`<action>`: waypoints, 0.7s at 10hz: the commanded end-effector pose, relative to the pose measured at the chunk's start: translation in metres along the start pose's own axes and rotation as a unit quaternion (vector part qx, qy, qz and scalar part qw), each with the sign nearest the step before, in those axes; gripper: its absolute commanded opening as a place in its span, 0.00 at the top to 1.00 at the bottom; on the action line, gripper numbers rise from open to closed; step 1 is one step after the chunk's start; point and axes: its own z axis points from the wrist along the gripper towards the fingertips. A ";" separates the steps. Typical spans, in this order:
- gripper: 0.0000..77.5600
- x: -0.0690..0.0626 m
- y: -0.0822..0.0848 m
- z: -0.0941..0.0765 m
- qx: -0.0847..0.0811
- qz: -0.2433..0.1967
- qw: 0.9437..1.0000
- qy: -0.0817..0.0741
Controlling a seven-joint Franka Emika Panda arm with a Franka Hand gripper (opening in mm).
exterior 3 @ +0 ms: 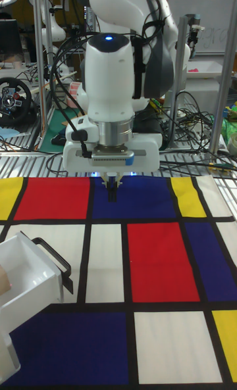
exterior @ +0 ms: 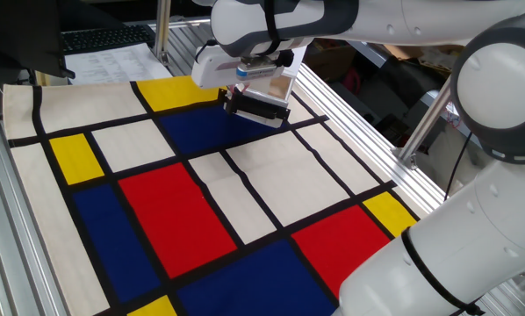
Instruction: Use the gripper to push and close the drawer
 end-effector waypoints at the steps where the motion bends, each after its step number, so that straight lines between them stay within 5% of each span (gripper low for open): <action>1: 1.00 0.000 0.000 0.000 0.019 0.015 1.000 -0.010; 2: 1.00 0.000 0.000 0.000 0.042 0.008 0.999 -0.010; 7: 1.00 -0.001 -0.001 -0.001 0.043 0.006 0.999 -0.010</action>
